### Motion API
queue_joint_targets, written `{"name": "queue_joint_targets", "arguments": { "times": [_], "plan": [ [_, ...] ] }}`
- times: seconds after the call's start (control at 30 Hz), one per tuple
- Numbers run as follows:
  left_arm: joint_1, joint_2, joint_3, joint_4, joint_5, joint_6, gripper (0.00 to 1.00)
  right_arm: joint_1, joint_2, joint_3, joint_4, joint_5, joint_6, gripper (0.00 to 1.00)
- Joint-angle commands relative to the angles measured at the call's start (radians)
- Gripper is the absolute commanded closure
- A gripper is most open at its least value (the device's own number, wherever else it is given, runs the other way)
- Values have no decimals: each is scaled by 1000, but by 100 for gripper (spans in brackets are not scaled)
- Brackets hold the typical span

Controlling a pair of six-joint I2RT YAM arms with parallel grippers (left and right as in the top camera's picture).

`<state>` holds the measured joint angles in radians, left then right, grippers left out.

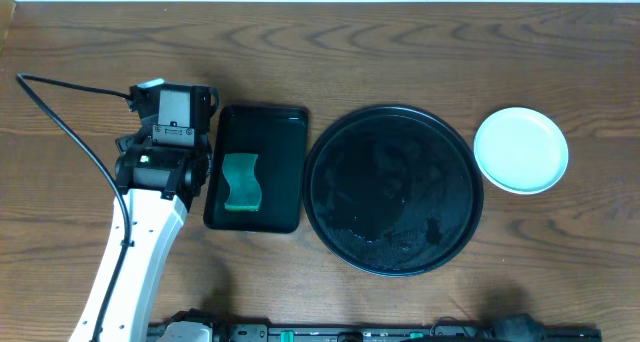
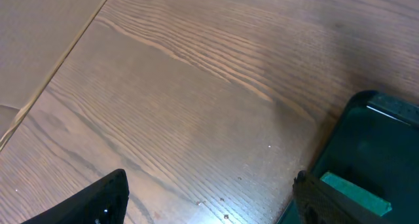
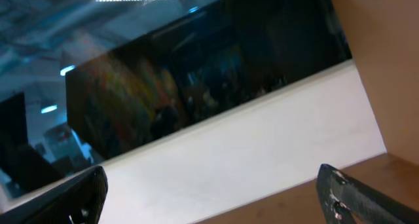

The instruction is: Clean dirty plates on tray and stack at the side

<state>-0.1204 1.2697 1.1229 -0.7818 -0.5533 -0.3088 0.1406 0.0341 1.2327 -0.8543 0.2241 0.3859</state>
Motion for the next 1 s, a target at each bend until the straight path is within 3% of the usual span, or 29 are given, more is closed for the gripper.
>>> {"name": "queue_joint_targets", "arguments": {
  "times": [0.0,0.97],
  "plan": [
    [2,-2,19,-2,-19,9,19,-28,-28,-74,48,29,2,1],
    [2,-2,19,-2,-19,9,19,-39,-28,-779,895,56,3,1]
  ]
}}
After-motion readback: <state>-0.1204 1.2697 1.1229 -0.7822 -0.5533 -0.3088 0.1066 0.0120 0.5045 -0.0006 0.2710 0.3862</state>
